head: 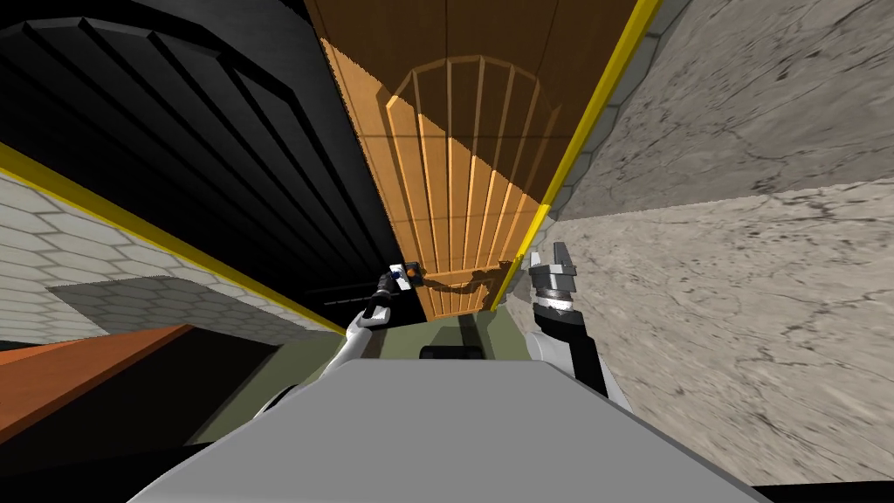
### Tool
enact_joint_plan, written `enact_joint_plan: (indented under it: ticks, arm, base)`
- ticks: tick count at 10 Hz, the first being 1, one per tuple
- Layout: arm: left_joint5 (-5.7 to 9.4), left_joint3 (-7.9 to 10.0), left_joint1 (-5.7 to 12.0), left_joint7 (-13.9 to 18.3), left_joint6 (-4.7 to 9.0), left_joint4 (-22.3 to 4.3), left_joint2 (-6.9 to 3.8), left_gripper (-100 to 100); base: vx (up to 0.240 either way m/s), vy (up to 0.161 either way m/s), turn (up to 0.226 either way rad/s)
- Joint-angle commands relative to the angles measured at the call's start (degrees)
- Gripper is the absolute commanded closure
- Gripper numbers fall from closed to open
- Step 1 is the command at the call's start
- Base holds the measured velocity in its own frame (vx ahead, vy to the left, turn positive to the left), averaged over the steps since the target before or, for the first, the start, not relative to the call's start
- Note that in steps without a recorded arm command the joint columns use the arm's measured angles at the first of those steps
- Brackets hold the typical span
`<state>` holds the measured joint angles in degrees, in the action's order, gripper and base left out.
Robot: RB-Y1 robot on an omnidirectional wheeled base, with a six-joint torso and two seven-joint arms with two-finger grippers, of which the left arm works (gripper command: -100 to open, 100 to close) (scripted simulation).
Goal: Pull the door open
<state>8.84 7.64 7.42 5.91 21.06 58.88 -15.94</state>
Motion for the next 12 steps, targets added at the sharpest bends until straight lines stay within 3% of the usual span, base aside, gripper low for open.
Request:
enact_joint_plan:
  ticks: [1,3,4,6,9,12]
  arm:
    - [-0.02,-0.09,-0.19,-0.01,-0.1,-0.12,0.09,100]
    - [-0.02,-0.09,-0.19,-0.01,-0.1,-0.12,0.09,100]
    - [0.21,0.98,-1.26,0.07,-0.22,-0.45,-0.98,-100]
    - [0.3,1.28,-1.77,0.17,-0.32,-0.46,-1.42,-100]
    - [0.26,0.72,-2.01,0.44,-0.48,0.05,-1.45,-100]
    - [-0.11,-1.86,-1.03,0.92,-0.65,1.64,-0.12,-100]
  base:
    - [-0.024,0.01,0.001]
    - [-0.007,0.003,0.006]
    - [-0.132,0.08,0.174]
    - [-0.175,0.092,0.105]
    - [-0.19,-0.039,0.001]
    - [-0.183,-0.098,-0.098]
